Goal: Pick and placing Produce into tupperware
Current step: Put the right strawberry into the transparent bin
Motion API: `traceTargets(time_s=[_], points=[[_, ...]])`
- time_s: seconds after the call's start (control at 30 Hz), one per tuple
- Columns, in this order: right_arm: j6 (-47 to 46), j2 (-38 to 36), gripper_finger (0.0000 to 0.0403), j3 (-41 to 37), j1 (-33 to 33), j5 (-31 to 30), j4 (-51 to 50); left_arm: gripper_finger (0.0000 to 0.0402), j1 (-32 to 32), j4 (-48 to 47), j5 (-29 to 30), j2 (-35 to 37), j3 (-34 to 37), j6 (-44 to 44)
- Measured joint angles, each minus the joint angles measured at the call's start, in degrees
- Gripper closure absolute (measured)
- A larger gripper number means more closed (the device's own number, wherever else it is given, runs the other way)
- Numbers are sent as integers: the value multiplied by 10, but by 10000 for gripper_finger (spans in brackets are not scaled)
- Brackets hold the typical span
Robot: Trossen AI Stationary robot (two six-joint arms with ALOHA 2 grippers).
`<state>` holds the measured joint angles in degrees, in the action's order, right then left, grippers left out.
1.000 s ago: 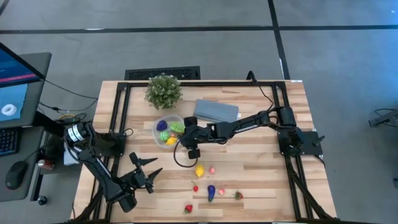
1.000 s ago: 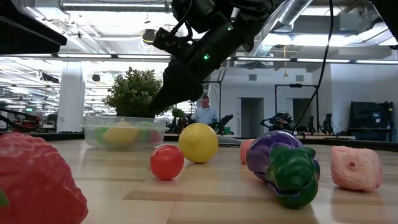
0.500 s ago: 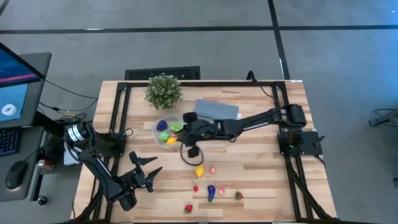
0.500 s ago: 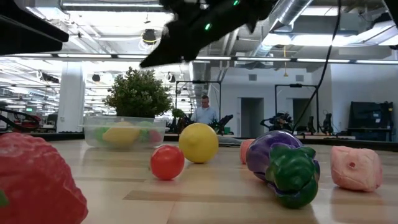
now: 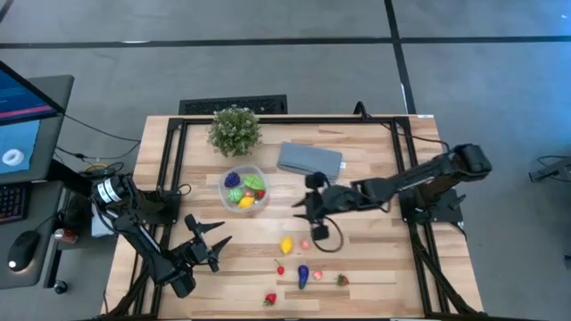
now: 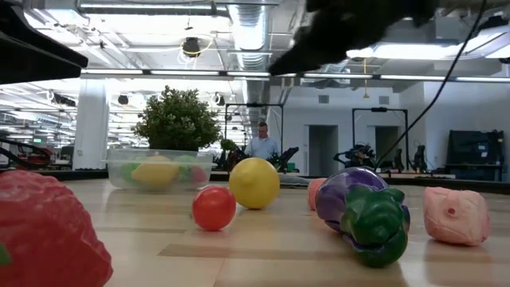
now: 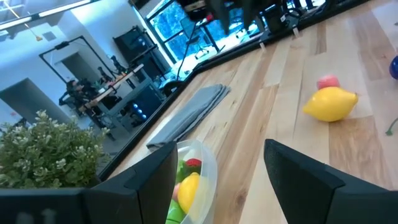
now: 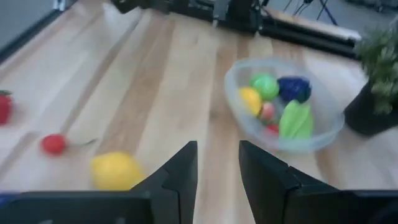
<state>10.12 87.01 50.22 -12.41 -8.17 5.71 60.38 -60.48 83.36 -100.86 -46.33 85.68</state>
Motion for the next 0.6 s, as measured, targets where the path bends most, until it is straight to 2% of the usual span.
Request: traceTargets(time_s=[0.2, 0.37, 0.6], points=[[-94, -74, 274, -74, -87, -78, -17, 171, -4, 0, 5, 0, 0, 7], [-220, -120, 277, -110, -182, -142, -67, 171, -12, 3, 6, 0, 0, 11], [-417, -114, 278, -118, -346, -280, -129, 171, -27, 13, 10, 0, 0, 11]])
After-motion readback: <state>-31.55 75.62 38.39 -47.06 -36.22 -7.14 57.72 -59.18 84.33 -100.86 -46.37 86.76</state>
